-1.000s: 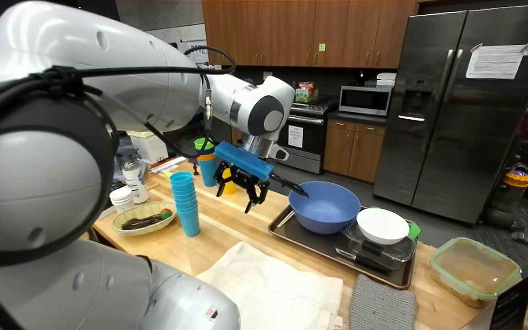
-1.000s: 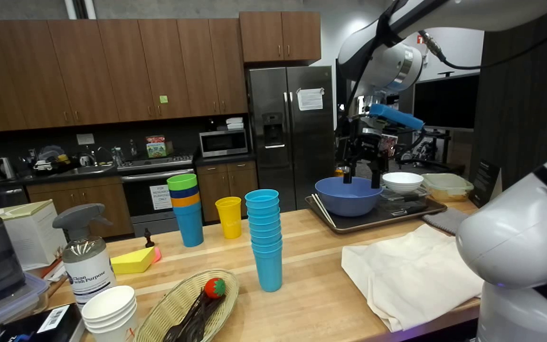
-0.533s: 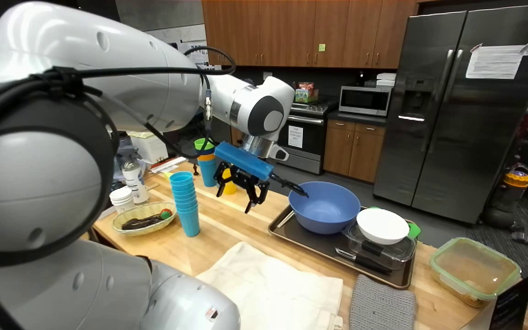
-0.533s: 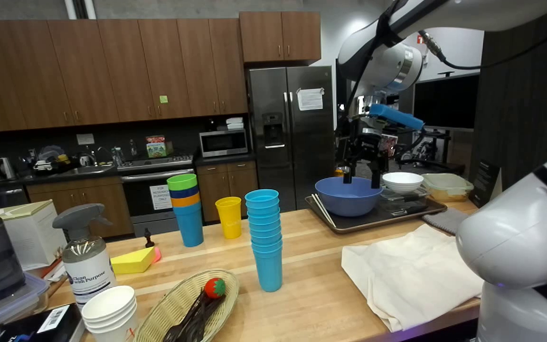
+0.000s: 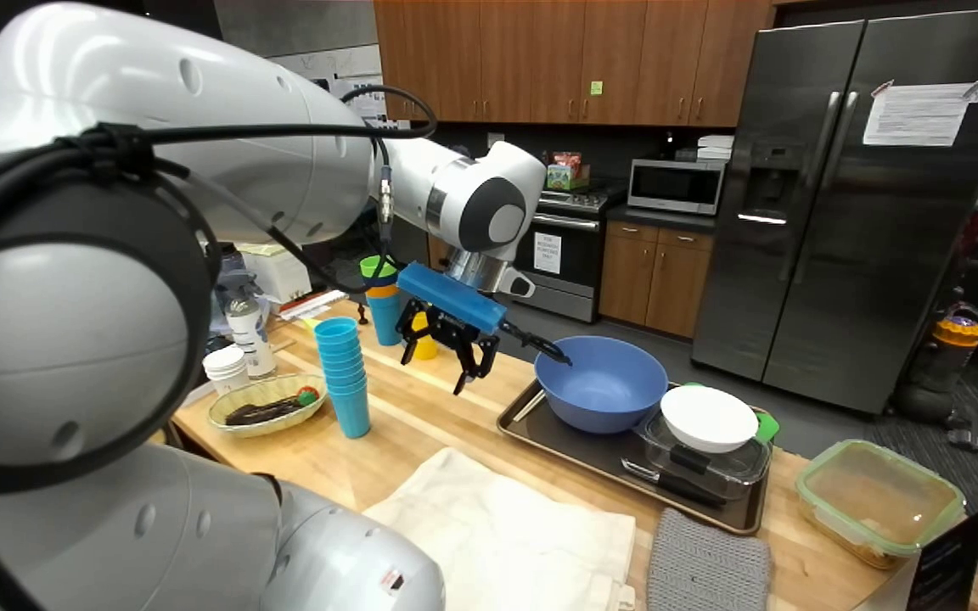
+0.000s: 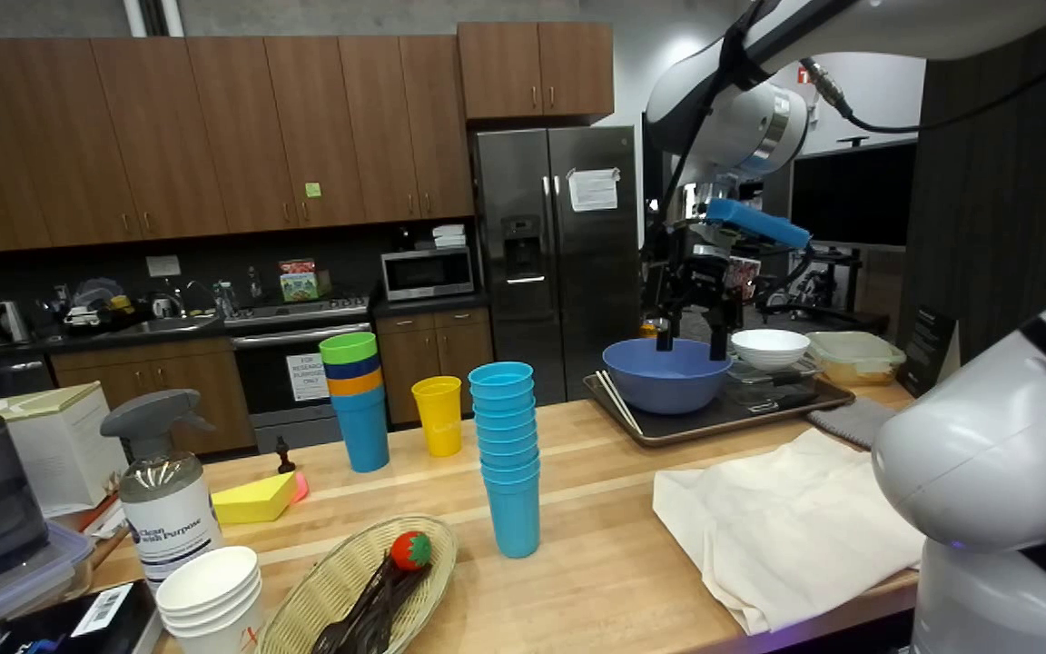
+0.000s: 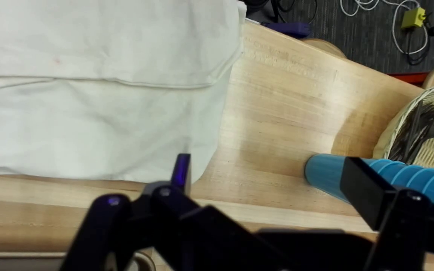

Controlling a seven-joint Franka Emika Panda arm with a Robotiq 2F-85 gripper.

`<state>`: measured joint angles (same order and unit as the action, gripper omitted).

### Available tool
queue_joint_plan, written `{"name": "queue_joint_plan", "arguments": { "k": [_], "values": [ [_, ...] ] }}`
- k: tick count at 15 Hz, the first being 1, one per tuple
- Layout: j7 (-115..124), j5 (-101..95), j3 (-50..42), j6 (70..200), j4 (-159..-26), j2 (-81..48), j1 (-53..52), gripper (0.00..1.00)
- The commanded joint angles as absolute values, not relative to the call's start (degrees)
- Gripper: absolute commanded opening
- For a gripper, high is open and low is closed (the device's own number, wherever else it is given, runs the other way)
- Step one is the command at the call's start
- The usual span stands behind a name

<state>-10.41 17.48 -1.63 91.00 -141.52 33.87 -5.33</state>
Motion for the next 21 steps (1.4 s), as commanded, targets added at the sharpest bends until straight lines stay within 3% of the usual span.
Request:
{"name": "queue_joint_plan", "arguments": {
  "k": [1, 11, 21],
  "values": [
    [-10.62, 17.64, -1.22, 90.85, -141.44, 33.84, -4.81, 1.00],
    [-9.12, 31.90, 2.22, 100.67, -145.72, 30.95, -7.57, 1.00],
    [10.62, 19.66, 5.67, 99.29, -141.88, 32.59, -2.32, 1.00]
  ]
}}
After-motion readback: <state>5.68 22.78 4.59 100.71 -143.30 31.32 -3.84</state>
